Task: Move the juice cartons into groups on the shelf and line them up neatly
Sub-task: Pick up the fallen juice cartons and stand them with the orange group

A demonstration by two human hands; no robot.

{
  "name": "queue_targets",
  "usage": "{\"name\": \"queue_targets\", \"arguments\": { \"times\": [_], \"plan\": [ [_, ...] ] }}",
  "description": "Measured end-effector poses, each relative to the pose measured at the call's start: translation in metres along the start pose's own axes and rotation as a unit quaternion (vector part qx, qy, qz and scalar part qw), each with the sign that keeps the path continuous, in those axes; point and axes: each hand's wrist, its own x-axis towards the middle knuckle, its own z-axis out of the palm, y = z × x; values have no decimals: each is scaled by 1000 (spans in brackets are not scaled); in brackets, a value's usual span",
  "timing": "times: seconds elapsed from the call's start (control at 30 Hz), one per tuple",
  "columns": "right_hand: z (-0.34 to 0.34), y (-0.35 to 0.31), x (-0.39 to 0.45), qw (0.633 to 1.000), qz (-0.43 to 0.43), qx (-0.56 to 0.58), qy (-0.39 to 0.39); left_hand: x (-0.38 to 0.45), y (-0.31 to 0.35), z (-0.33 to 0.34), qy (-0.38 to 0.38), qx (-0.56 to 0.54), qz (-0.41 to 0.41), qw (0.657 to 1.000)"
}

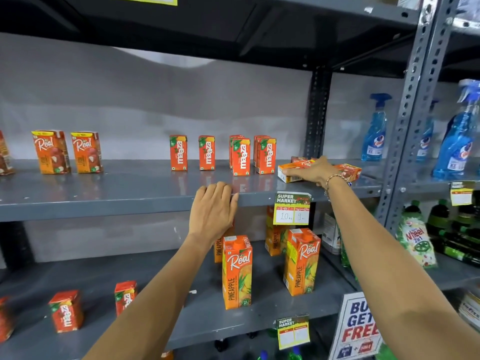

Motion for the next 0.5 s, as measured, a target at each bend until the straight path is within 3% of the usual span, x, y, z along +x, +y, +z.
{"name": "queue_targets", "arguments": {
  "times": [0.1,0.23,0.33,0.5],
  "plan": [
    [6,-3,-3,999,-24,23,36,1,0,-3,-22,3,0,1000],
    [19,-10,-14,977,-79,194,30,-1,-3,-8,-48,-12,5,999],
    [29,-11,-22,945,-77,315,30,-9,-15,-14,-39,-15,12,999],
    [45,-24,-39,920,-67,385,-6,-26,-66,-27,-36,-2,-13,999]
  ]
}}
